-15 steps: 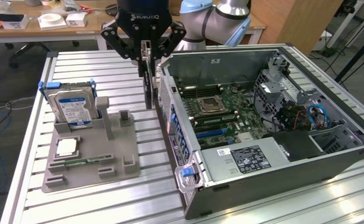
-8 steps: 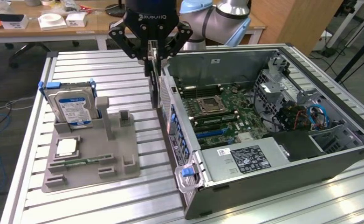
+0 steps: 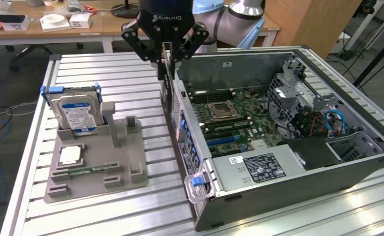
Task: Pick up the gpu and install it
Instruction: 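Pick up the gpu and move the gpu toward the slot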
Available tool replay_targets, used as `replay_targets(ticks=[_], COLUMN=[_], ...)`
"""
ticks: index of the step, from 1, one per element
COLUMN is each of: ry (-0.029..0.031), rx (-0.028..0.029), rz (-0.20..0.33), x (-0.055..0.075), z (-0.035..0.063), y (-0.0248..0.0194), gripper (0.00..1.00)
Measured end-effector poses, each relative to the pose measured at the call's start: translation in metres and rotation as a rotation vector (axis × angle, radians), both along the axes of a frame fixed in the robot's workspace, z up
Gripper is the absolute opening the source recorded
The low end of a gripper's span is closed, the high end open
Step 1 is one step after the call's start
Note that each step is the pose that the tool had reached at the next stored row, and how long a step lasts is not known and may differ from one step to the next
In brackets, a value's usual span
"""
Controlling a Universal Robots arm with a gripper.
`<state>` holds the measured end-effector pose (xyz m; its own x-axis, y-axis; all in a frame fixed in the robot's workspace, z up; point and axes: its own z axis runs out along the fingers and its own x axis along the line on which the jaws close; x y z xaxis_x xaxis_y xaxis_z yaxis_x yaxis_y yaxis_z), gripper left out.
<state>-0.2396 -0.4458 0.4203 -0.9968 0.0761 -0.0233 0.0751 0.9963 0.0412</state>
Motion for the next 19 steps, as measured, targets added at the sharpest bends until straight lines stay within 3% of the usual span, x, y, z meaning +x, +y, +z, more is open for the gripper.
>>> replay_targets(ticks=[19], ry=[0.0], rx=[-0.0001], rz=[0.0], x=[0.025], z=[0.0], y=[0.0], gripper=[0.26])
